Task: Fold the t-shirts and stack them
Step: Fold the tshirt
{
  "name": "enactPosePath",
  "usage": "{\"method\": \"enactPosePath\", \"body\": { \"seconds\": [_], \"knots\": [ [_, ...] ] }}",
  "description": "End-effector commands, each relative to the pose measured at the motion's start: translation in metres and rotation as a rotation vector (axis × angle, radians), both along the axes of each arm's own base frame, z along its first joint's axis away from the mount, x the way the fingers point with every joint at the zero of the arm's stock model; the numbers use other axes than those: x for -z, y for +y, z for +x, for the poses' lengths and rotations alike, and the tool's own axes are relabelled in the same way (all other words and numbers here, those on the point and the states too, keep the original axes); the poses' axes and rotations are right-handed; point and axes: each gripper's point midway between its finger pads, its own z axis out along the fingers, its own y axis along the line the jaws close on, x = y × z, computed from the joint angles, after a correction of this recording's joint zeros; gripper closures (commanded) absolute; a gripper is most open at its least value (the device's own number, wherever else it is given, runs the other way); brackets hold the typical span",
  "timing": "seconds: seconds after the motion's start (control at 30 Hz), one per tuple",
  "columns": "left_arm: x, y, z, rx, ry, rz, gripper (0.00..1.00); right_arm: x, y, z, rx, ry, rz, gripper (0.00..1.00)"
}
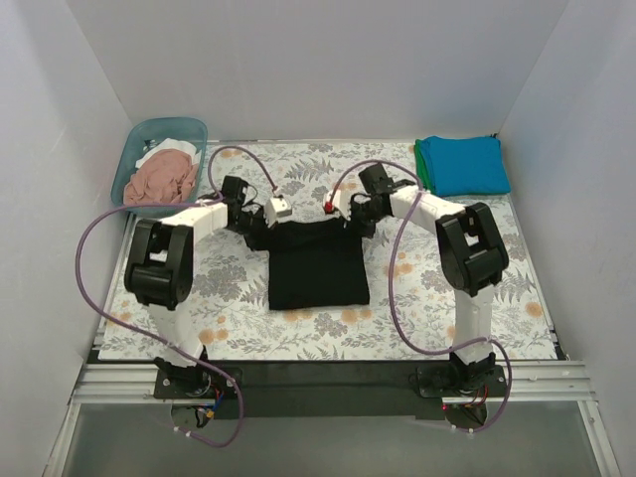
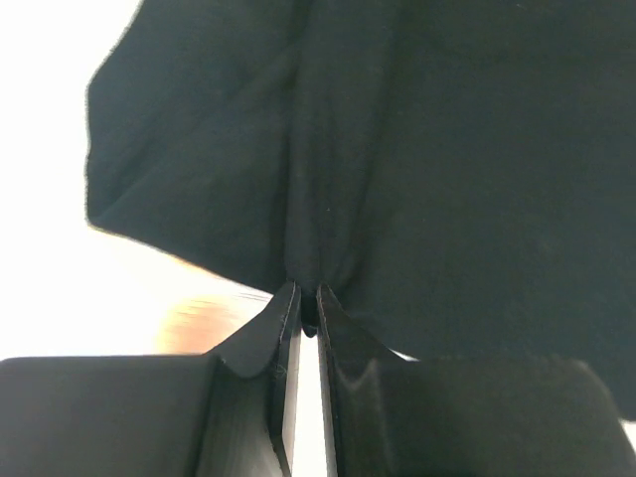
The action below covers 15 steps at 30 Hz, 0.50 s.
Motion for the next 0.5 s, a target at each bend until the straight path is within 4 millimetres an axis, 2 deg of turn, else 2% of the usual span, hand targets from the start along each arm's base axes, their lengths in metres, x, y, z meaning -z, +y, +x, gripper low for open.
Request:
{"method": "enactPosePath", "body": {
  "seconds": [0.0,0.03,0.07,0.1,0.13,0.17,0.2,0.23,0.27,0.3,0.33,0.47],
  "knots": [
    [-0.012,-0.002,-0.068,0.053,0.084,0.009,1.0,-0.017,-0.004,-0.058,-0.005,0.085,0.032,0.99],
    [-0.024,-0.003,-0.077,0.062,0.067,-0.009,1.0,-0.032,-0.004,-0.07,0.0,0.089,0.062,0.99],
    [-0.02,-0.001,-0.094,0.067,0.102,-0.013,1.0,-0.024,-0.01,-0.092,0.003,0.138,0.055,0.99],
    [-0.021,0.0,-0.105,0.073,0.122,-0.011,1.0,-0.026,-0.011,-0.102,0.004,0.154,0.064,0.99],
    [-0.028,-0.001,-0.114,0.083,0.118,-0.026,1.0,-0.039,-0.011,-0.112,-0.001,0.148,0.093,0.99],
    [-0.029,-0.002,-0.122,0.1,0.125,-0.031,0.97,-0.033,-0.014,-0.127,0.007,0.189,0.088,0.99],
    [-0.027,-0.001,-0.135,0.11,0.153,-0.028,0.94,-0.036,-0.014,-0.134,0.009,0.2,0.094,0.99],
    [-0.03,-0.003,-0.139,0.117,0.15,-0.034,0.88,-0.042,-0.014,-0.141,0.011,0.218,0.107,0.96],
    [-0.036,-0.005,-0.141,0.125,0.127,-0.047,0.75,-0.044,-0.014,-0.146,0.02,0.245,0.11,0.86],
    [-0.04,-0.007,-0.142,0.132,0.117,-0.057,0.71,-0.049,-0.013,-0.147,0.024,0.254,0.118,0.68],
    [-0.044,-0.008,-0.14,0.133,0.1,-0.063,0.68,-0.053,-0.013,-0.149,0.033,0.269,0.119,0.63],
    [-0.075,-0.027,-0.115,0.126,0.022,-0.129,0.62,-0.08,-0.007,-0.124,0.106,0.281,0.2,0.63]
  ]
}}
